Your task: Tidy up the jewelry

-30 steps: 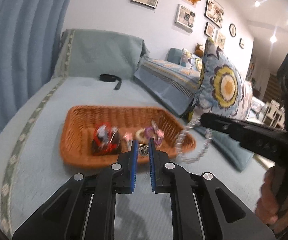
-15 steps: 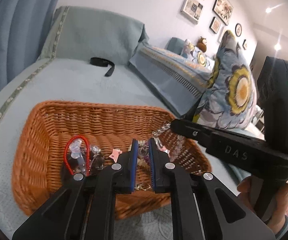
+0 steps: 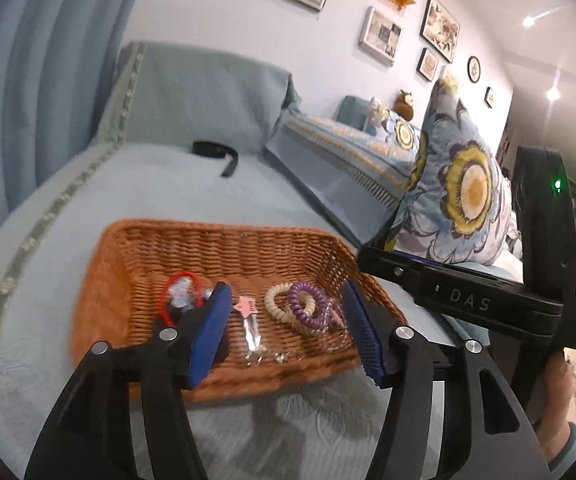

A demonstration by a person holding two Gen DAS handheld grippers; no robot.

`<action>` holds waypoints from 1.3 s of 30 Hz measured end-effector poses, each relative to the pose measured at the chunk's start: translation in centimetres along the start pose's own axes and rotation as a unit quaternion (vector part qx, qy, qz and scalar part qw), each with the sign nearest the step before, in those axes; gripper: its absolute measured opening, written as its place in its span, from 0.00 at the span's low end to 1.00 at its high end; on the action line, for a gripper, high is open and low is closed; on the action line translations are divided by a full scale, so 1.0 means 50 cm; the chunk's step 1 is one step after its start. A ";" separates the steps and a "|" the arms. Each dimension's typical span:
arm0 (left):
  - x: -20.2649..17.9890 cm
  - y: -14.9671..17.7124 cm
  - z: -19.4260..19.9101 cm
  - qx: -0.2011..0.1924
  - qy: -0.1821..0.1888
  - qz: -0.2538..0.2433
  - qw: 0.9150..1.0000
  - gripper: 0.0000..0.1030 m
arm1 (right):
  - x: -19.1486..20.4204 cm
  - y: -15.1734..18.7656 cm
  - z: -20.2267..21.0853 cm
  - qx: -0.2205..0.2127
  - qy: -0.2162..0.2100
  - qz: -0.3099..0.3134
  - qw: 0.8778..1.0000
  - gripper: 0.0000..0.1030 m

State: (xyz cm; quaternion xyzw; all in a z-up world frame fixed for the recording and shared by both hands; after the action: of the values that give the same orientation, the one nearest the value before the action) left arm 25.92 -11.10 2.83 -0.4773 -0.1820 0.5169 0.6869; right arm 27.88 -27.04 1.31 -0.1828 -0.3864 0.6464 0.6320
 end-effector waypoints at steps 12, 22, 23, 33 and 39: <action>0.000 0.110 0.238 -0.089 -0.111 -0.013 0.990 0.79 | 0.084 0.176 0.166 -0.070 0.028 0.023 0.997 0.70; 0.042 0.188 0.272 -0.125 -0.198 -0.003 0.972 0.82 | 0.101 0.271 0.196 -0.156 0.120 0.046 0.979 0.82; 0.045 0.194 0.266 -0.120 -0.199 -0.003 0.973 0.82 | 0.100 0.276 0.198 -0.160 0.124 0.044 0.978 0.82; 0.025 0.200 0.273 -0.134 -0.216 -0.031 0.967 0.90 | 0.094 0.280 0.210 -0.177 0.135 0.046 0.974 0.87; 0.047 0.201 0.271 -0.125 -0.226 -0.011 0.966 0.91 | 0.093 0.282 0.200 -0.166 0.141 0.046 0.975 0.87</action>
State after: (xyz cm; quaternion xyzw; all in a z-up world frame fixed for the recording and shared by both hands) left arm 11.38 -2.61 0.28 -0.4283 -0.4010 0.5770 0.5682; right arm 10.51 -23.88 -1.47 -0.3917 -0.3866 0.5693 0.6107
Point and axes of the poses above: each gripper's, at about its wrist camera, not at the fingertips, and z roughly against the way its jaws point, x to its left, y to its underside, the point moved 6 cm from there along -z, roughly the way its jaws point, and after that the axes turned 3 degrees about x, right-handed, at the moved point
